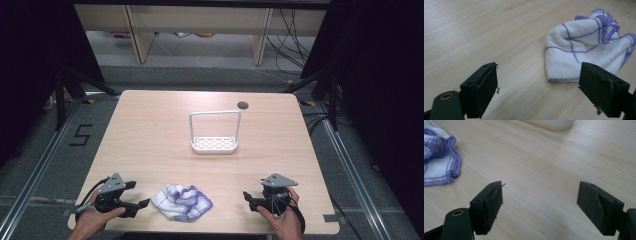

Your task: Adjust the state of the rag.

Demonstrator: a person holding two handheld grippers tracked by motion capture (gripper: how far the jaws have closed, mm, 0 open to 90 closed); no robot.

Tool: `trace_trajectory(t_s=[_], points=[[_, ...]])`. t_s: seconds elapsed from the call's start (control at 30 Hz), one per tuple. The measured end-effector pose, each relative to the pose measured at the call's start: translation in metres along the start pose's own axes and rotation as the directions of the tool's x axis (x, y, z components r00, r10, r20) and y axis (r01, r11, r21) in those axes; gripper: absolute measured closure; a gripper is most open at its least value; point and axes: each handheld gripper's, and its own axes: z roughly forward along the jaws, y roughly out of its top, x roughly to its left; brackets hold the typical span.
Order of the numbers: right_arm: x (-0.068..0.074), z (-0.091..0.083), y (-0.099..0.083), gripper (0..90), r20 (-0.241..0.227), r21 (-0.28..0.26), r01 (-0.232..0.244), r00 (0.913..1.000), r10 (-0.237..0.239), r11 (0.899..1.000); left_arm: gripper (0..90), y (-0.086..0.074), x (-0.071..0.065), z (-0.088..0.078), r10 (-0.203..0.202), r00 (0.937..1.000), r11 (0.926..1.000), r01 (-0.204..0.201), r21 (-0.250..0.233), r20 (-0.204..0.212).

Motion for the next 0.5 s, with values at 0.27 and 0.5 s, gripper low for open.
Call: trace_trajectory(t_s=[0.27, 0.5], points=[[0.011, -0.001, 0.007, 24.0, -0.033, -0.007, 0.016, 0.9993, -0.016, 1.000, 15.0, 0.000, 0.000, -0.001, -0.018, 0.9998, 0.9998, 0.018, 0.001, -0.011], [0.027, 0.000, 0.017, 27.3, -0.064, -0.021, 0.073, 0.9952, -0.074, 0.997, 17.6, 0.001, -0.004, -0.004, -0.039, 0.9991, 0.9992, 0.039, -0.012, -0.019]])
